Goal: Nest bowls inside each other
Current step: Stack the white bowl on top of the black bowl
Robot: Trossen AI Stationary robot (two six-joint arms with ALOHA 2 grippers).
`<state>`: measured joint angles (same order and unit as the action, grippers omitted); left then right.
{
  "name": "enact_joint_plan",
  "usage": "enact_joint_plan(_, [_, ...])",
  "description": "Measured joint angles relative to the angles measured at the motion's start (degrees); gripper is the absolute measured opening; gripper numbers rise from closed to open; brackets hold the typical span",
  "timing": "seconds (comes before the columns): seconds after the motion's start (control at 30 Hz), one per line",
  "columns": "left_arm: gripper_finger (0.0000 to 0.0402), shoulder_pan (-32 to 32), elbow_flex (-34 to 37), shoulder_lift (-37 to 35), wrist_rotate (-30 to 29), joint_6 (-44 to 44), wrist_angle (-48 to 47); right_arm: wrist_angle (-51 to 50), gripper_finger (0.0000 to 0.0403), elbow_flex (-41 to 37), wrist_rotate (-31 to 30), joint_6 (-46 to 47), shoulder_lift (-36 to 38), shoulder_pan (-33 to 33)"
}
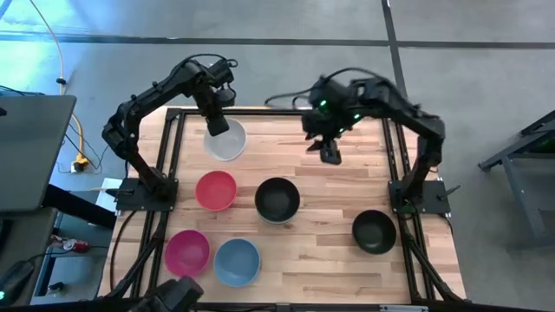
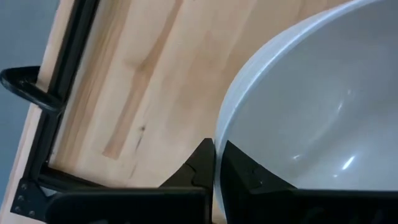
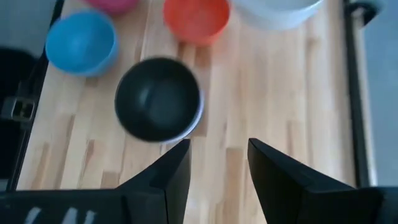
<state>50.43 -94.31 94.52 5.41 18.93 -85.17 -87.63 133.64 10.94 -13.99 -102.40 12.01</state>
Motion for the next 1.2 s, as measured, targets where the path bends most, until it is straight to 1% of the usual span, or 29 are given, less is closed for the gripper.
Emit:
enact_joint_plan(0.27, [0.0,-6.2,-4.0,0.0,0.0,-3.26,-2.55,4.91,0.0152,0.0,0.07,-0.01,9.29,4.28])
enact_joint_plan(0.43, [0.0,-10.97,-4.71,-0.02,0.15,-4.79,-2.23,7.35,0.0152,0.02,0.0,0.22,14.62,6.38])
enact_joint_plan(0.6, [0.0,-15.75,-4.71,-0.01,0.13,-5.99,-0.34,8.62,0.0152,0.02,-0.18,1.52,17.81,7.27])
enact_joint_plan(0.67, [0.0,-17.2,-4.71,-0.02,0.32,-6.5,0.15,8.62,0.0152,0.04,-0.19,1.53,18.5,7.27])
enact_joint_plan(0.8, [0.0,-19.38,-4.71,-0.01,2.9,-7.85,1.04,8.58,0.0152,0.07,-0.17,2.16,18.48,7.25])
enact_joint_plan(0.97, [0.0,-21.42,-4.88,0.14,3.24,-9.51,1.05,8.51,0.0152,0.07,-0.17,1.88,17.61,7.25])
enact_joint_plan(1.07, [0.0,-22.61,-7.4,2.01,4.4,-10.83,-0.5,8.23,0.0152,0.07,-0.24,1.53,17.2,7.25])
enact_joint_plan(1.2, [0.0,-24.58,-14.04,6.09,4.39,-10.86,-3.12,7.75,0.0152,0.07,-0.43,1.27,16.94,7.25])
